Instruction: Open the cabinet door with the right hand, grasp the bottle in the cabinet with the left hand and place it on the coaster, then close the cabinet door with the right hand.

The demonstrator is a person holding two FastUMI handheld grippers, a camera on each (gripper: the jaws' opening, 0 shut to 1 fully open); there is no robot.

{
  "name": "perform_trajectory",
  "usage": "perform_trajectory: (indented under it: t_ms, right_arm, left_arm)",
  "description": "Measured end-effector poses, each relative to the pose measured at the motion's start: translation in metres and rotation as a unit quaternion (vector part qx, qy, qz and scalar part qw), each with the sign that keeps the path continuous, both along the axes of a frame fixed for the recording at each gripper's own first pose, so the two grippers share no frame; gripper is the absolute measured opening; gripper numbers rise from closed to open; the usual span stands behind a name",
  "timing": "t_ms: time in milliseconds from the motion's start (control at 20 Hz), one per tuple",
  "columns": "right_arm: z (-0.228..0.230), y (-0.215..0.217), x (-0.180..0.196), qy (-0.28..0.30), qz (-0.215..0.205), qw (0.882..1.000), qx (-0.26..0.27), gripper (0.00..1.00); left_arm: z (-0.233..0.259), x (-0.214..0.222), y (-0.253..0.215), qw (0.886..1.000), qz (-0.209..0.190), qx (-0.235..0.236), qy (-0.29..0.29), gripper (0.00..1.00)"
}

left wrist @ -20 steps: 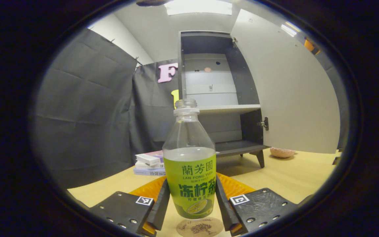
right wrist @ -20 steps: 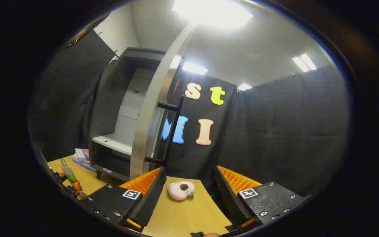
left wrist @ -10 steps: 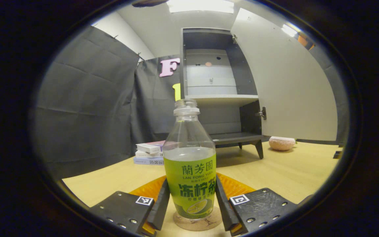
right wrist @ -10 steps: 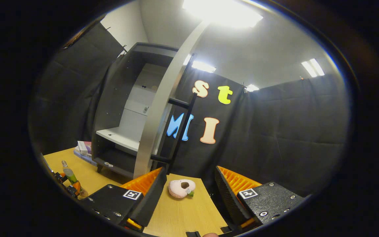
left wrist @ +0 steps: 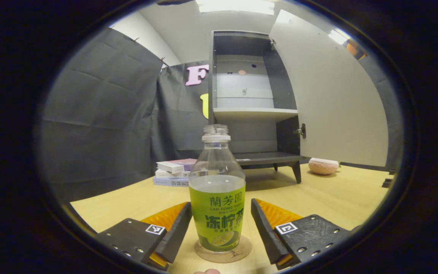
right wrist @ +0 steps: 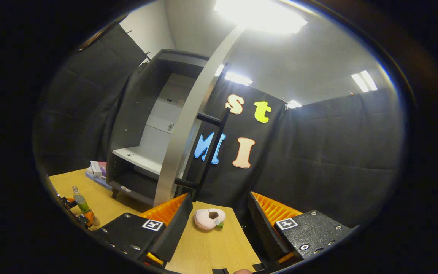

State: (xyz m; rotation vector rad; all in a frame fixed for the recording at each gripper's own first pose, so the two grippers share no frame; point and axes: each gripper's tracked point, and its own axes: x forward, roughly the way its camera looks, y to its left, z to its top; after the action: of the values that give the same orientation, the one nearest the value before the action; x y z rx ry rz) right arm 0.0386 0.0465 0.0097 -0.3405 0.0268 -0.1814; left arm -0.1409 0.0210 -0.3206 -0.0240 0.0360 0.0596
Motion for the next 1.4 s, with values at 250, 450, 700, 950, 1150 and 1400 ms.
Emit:
perform_trajectory:
  t_ms: [250,450,700,950,1150,1400]
  right_arm:
    - [-0.001,0.0,0.001,-0.005,0.007,1.0,0.012,0.92]
    - [0.005,0.005,-0.004,-0.016,0.017,1.0,-0.003,0.93]
    - [0.011,-0.011,-0.022,-0.045,-0.005,0.999,0.02,0.95]
    - [0.002,-0.047,-0.027,-0.042,-0.046,0.995,0.08,0.94]
    - [0.004,-0.044,0.002,-0.039,-0.04,0.991,0.119,0.95]
    - [0.017,-0.026,0.018,-0.056,-0.002,0.986,0.159,0.94]
  left_arm:
    - [0.019,-0.007,0.006,1.0,-0.003,-0.015,0.004,0.92]
    - [0.049,-0.015,0.012,1.0,0.001,-0.014,0.006,0.89]
    - [0.103,-0.021,-0.006,0.999,-0.019,-0.042,0.018,0.89]
    - [0.221,0.002,-0.011,0.995,-0.02,-0.069,-0.062,0.92]
    - [0.28,0.022,-0.04,0.992,-0.072,-0.049,-0.09,0.92]
    - [0.313,0.037,-0.069,0.99,-0.11,-0.008,-0.083,0.89]
